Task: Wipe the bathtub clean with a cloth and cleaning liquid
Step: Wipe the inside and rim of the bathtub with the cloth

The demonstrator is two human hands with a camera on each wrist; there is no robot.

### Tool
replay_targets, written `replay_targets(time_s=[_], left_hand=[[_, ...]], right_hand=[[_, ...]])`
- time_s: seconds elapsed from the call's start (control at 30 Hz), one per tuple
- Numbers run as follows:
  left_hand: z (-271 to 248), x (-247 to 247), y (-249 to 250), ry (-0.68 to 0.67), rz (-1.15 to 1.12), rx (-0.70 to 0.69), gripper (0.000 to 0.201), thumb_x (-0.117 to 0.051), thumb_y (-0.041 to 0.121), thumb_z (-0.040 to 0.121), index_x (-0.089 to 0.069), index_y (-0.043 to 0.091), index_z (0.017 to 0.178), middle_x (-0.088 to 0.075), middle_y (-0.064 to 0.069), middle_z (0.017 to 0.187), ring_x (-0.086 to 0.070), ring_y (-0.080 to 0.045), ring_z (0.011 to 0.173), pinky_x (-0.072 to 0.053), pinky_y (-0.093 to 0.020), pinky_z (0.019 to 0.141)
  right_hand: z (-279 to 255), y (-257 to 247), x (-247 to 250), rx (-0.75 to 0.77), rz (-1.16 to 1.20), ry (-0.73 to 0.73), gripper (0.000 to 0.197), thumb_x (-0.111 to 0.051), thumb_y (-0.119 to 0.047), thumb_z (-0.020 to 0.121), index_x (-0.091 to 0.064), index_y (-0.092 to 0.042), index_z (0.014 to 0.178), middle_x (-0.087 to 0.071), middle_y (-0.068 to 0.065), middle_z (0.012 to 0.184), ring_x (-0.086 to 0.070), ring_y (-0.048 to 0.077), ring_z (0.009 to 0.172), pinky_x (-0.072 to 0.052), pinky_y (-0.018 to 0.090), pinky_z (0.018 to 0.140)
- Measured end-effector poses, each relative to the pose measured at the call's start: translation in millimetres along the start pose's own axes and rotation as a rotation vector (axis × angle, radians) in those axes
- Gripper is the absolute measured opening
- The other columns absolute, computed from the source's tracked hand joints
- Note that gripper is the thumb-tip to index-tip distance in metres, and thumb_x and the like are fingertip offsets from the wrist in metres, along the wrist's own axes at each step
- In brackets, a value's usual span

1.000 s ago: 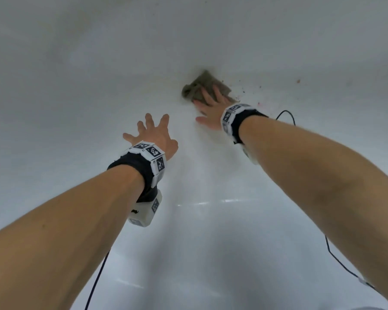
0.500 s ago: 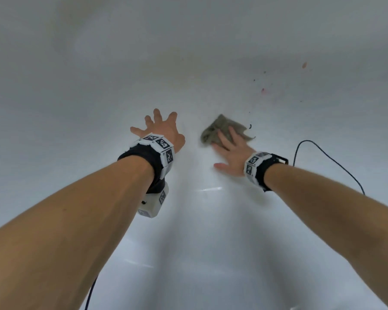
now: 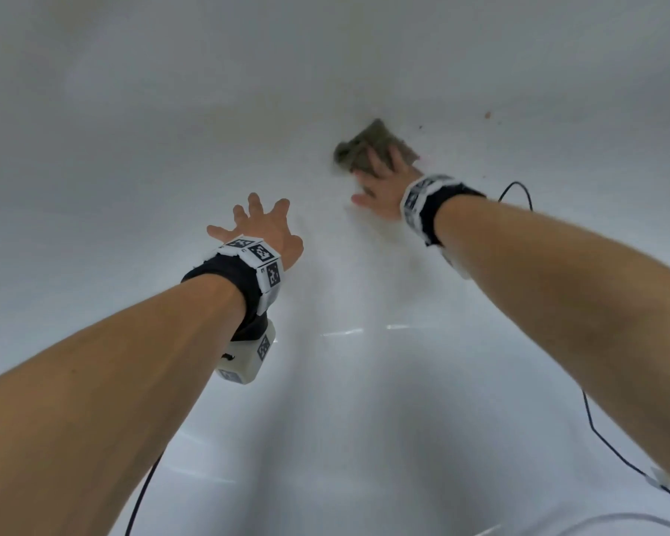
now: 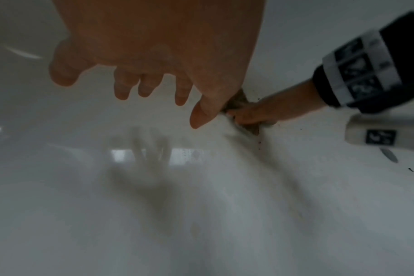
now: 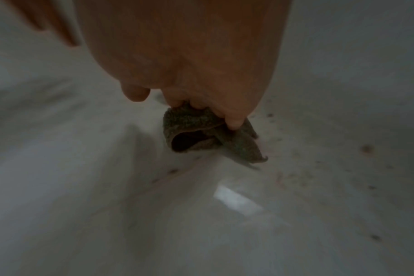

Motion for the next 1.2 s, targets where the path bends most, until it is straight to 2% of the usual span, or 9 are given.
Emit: replay_targets(time_s=[0.17,0.37,0.5,0.67,0.73,0.8,0.93,1.1,1.2], left_hand=[[7.2,-2.3,6.1,0.016,0.031,-0.02,0.062,-0.046,0.035,0.086,-0.023,0.036,0.144,-0.014,-0.005,0.155,-0.017,-0.032,0.142,-0.019,-0.066,0.104],[4.8,-4.1,4.8,-0.005,0.029,-0.018,0.063,-0.045,0.036,0.088,-0.021,0.036,0.146,-0.01,-0.006,0.157,-0.014,-0.032,0.143,-0.018,-0.068,0.104],[-2.7,-5.5,1.7,-0.015,0.034,-0.004,0.061,-0.045,0.035,0.088,-0.023,0.036,0.145,-0.012,-0.006,0.156,-0.014,-0.033,0.143,-0.016,-0.067,0.105],[-11.4,-5.6,4.6,-0.022,0.032,-0.01,0.059,-0.046,0.034,0.086,-0.027,0.035,0.142,-0.013,-0.007,0.155,-0.014,-0.034,0.142,-0.015,-0.068,0.105],[-14.2,-5.8,8.6,-0.027,0.035,-0.018,0.059,-0.047,0.033,0.084,-0.029,0.034,0.14,-0.014,-0.006,0.154,-0.015,-0.033,0.141,-0.015,-0.067,0.105],[-17.5,-5.5,15.3,-0.025,0.033,-0.031,0.06,-0.047,0.034,0.079,-0.032,0.033,0.137,-0.019,-0.006,0.151,-0.02,-0.032,0.137,-0.016,-0.065,0.104],[-16.9,-2.6,30.3,-0.006,0.013,-0.04,0.06,-0.049,0.03,0.083,-0.028,0.034,0.14,-0.015,-0.006,0.153,-0.016,-0.032,0.14,-0.015,-0.066,0.105],[-8.0,0.6,43.6,0.01,0.006,-0.035,0.061,-0.046,0.033,0.079,-0.031,0.035,0.138,-0.02,-0.005,0.149,-0.021,-0.031,0.137,-0.018,-0.063,0.103],[-3.8,2.3,51.8,0.048,0.022,-0.035,0.055,-0.048,0.031,0.085,-0.031,0.035,0.138,-0.021,-0.005,0.149,-0.024,-0.029,0.135,-0.02,-0.062,0.104]], right_hand=[[-4.5,59.1,29.9,-0.166,0.162,0.032,0.06,-0.022,-0.057,0.1,-0.009,-0.034,0.154,0.009,0.0,0.163,0.013,0.042,0.146,0.0,0.057,0.118],[-32.7,64.2,-2.9,-0.188,0.207,0.043,0.065,-0.027,-0.057,0.098,-0.005,-0.035,0.154,0.012,-0.002,0.162,0.01,0.04,0.147,-0.005,0.053,0.12],[-53.0,37.8,-37.3,-0.114,0.115,-0.021,0.073,-0.03,-0.065,0.094,-0.004,-0.034,0.154,0.013,-0.002,0.162,0.012,0.041,0.147,-0.007,0.055,0.12],[-91.8,-19.4,-101.8,0.071,0.006,-0.158,0.076,-0.026,-0.069,0.091,-0.001,-0.035,0.154,0.018,-0.005,0.16,0.021,0.039,0.144,-0.007,0.067,0.114],[-108.4,-43.4,-122.7,0.155,-0.027,-0.223,0.073,-0.024,-0.067,0.092,-0.003,-0.034,0.154,0.021,-0.005,0.16,0.025,0.038,0.143,-0.001,0.065,0.115],[-116.2,-53.2,-130.7,0.183,-0.041,-0.25,0.069,-0.022,-0.062,0.096,-0.004,-0.032,0.155,0.023,-0.005,0.159,0.026,0.037,0.143,0.004,0.057,0.117],[-103.6,-43.4,-111.3,0.19,-0.047,-0.226,0.062,-0.022,-0.056,0.099,-0.006,-0.033,0.155,0.021,-0.006,0.16,0.023,0.035,0.145,0.002,0.05,0.119],[-49.0,-11.1,-47.6,0.048,0.001,-0.069,0.062,-0.023,-0.058,0.099,-0.005,-0.035,0.154,0.015,-0.004,0.162,0.017,0.039,0.146,-0.006,0.059,0.119],[-27.3,18.6,-9.1,-0.053,0.061,-0.018,0.064,-0.024,-0.058,0.099,-0.004,-0.034,0.154,0.014,-0.001,0.162,0.016,0.042,0.145,-0.004,0.059,0.118]])
Point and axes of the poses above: each hand's wrist, its own z-axis towards the middle knuckle, its own x-axis out of the back of the hand, y = z × x, the point moved 6 cm from there along z, towards the middle knuckle
